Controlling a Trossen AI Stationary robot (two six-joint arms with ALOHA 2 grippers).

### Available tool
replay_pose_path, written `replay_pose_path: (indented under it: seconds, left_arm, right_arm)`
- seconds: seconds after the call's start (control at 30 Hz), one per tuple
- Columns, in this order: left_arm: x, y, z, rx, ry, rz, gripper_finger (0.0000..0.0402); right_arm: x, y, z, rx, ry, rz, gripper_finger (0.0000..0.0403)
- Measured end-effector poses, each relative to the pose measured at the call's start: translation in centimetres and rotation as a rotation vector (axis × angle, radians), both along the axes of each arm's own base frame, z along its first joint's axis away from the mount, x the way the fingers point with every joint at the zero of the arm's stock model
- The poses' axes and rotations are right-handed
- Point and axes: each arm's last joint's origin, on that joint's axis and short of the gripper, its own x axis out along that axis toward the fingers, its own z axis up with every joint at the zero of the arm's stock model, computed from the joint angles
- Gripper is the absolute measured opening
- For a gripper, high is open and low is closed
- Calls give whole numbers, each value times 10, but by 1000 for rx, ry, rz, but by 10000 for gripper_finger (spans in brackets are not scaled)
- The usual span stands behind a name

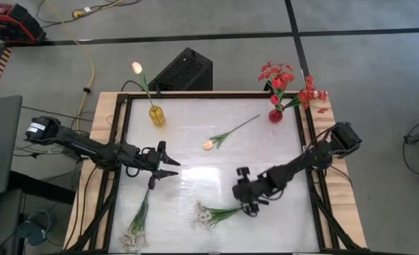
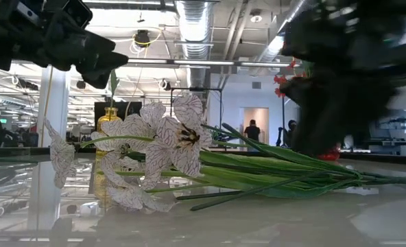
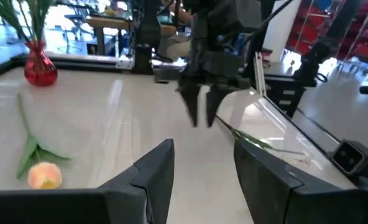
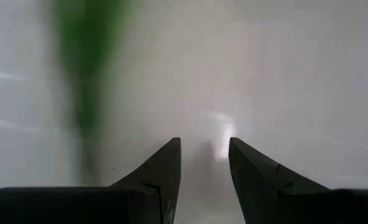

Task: Sort flowers into vase by color
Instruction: Put the yellow flower into the yellow vase

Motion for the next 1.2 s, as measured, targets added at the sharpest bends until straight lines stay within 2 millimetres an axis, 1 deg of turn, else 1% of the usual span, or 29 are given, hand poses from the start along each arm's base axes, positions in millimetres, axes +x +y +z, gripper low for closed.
replay_pose_path:
  seconds: [0.07,0.13,0.27,0.33,0.43,0.5,0.6,0.73,0.8,1.07,1.2]
  left_arm:
    - [0,0,0,1,0,18,156]
    - [1,1,0,1,0,26,156]
    - [1,1,0,0,0,28,156]
    - [1,1,0,-4,1,28,156]
    - [0,1,0,-11,3,28,156]
    - [0,1,-1,-13,11,28,156]
    - [0,1,-1,-10,13,28,156]
    - [0,1,-1,-4,13,28,156]
    - [0,1,-1,-4,16,27,156]
    - [0,1,-4,4,50,27,156]
    - [0,1,-6,9,68,42,156]
  right_arm:
    - [9,-17,6,-51,-25,-5,159]
    - [19,-38,13,-71,-31,-16,159]
    - [34,-94,18,-121,18,-43,159]
    - [38,-121,22,-166,22,-53,159]
    - [43,-157,34,-218,26,-84,159]
    - [43,-178,41,-245,49,-102,159]
    - [45,-205,45,-251,85,-134,159]
    - [47,-230,39,-233,194,-138,159]
    - [50,-238,30,-232,260,-120,159]
    - [67,-261,-1,-238,433,-94,159]
    - [72,-266,-3,-239,474,-93,154]
